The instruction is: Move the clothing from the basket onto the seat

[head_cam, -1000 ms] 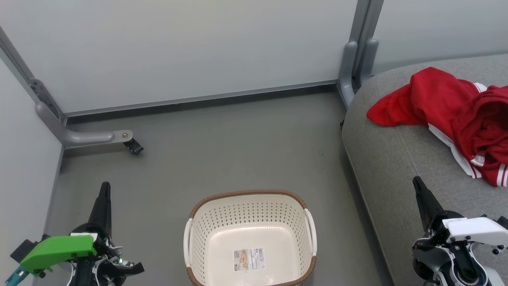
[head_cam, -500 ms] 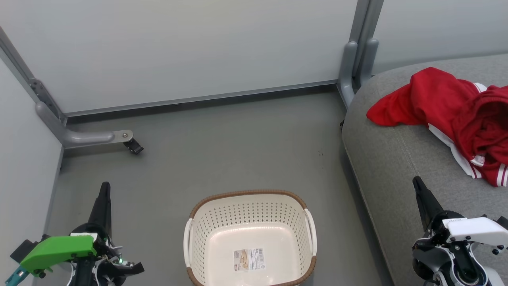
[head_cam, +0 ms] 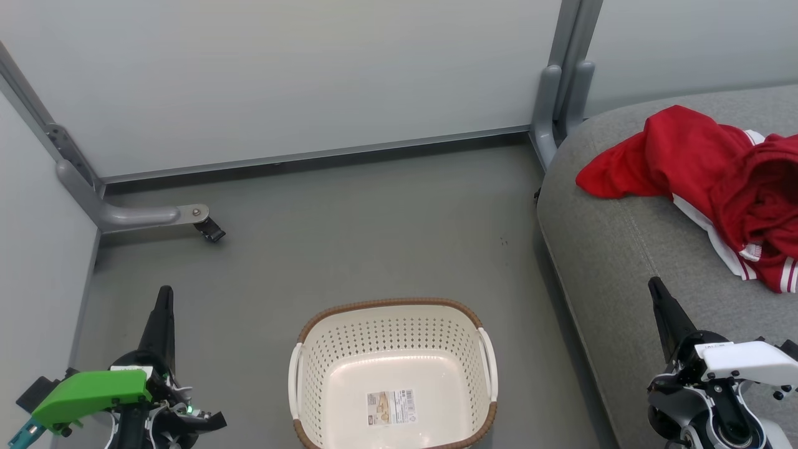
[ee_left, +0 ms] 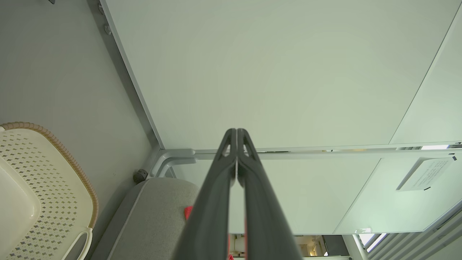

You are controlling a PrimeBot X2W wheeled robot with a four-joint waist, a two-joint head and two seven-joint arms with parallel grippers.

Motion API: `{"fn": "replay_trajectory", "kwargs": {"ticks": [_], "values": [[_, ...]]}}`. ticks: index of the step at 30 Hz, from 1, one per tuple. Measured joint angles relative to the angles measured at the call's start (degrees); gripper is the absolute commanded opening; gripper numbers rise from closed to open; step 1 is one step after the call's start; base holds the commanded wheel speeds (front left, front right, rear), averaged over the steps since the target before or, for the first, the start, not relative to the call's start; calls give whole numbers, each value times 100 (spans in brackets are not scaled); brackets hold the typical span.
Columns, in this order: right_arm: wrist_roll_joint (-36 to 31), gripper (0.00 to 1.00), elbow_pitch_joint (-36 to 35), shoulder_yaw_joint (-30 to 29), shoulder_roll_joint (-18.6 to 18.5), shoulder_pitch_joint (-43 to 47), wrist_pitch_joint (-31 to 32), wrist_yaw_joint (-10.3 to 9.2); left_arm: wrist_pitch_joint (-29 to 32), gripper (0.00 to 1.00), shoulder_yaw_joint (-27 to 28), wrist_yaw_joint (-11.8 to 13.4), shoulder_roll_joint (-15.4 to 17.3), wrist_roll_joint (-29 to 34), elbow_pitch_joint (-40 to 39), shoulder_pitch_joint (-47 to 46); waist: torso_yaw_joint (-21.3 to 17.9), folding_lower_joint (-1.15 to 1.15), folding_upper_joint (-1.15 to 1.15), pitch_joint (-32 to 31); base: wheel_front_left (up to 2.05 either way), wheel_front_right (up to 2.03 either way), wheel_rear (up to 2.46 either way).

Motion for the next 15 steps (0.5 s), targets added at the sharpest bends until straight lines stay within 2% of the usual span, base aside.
{"fn": "replay_trajectory", "kwargs": {"ticks": [15], "values": [[-14,0,1,-19,12,-2,20,0,25,0,19,0,-19,31,1,0,0,0,0,0,0,0,0]]}}
